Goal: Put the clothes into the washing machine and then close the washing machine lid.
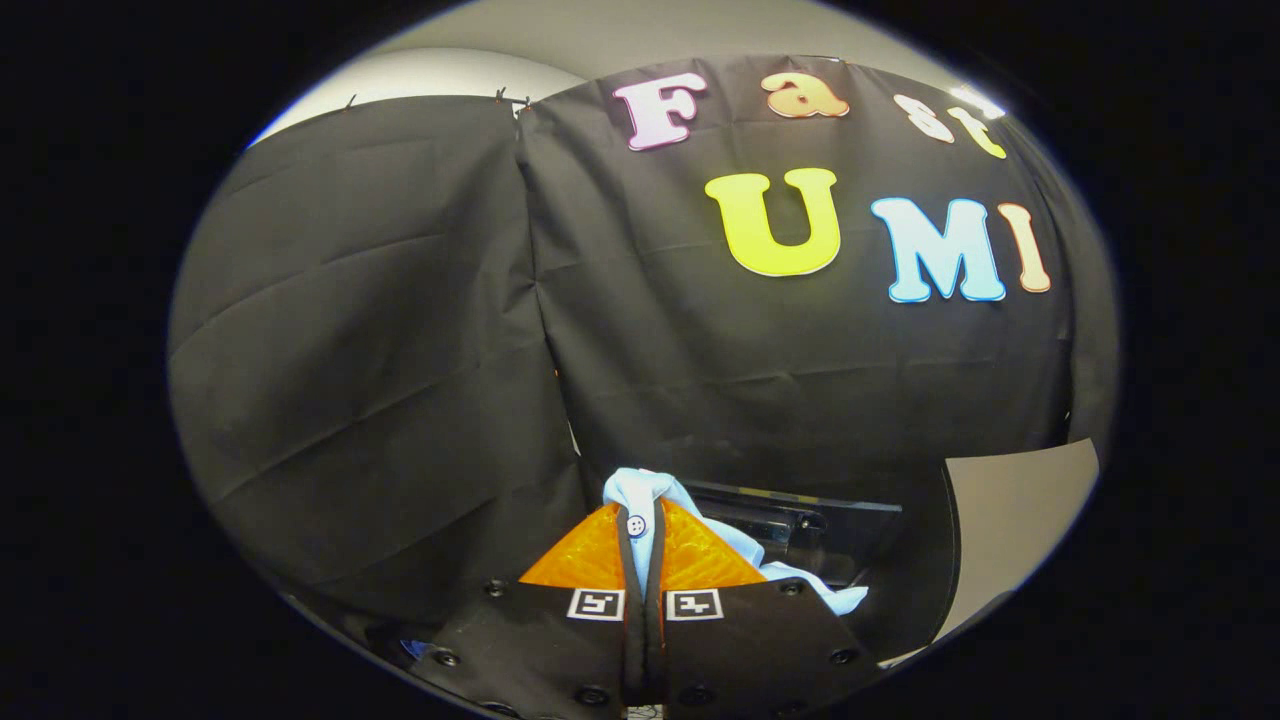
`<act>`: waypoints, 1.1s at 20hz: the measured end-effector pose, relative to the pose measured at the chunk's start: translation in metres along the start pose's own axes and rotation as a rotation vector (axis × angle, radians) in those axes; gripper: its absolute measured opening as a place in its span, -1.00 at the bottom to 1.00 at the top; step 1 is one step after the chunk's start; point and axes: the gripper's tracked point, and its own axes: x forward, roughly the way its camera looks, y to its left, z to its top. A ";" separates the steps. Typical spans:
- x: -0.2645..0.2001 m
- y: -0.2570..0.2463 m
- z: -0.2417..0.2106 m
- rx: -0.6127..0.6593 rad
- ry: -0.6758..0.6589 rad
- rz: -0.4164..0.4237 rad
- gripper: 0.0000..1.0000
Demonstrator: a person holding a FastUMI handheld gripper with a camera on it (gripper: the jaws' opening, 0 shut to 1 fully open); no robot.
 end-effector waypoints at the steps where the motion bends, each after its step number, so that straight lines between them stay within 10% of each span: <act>1: 0.004 -0.003 -0.004 0.001 0.006 -0.001 -0.98; 22: 0.043 -0.053 -0.080 0.050 0.103 -0.066 -0.97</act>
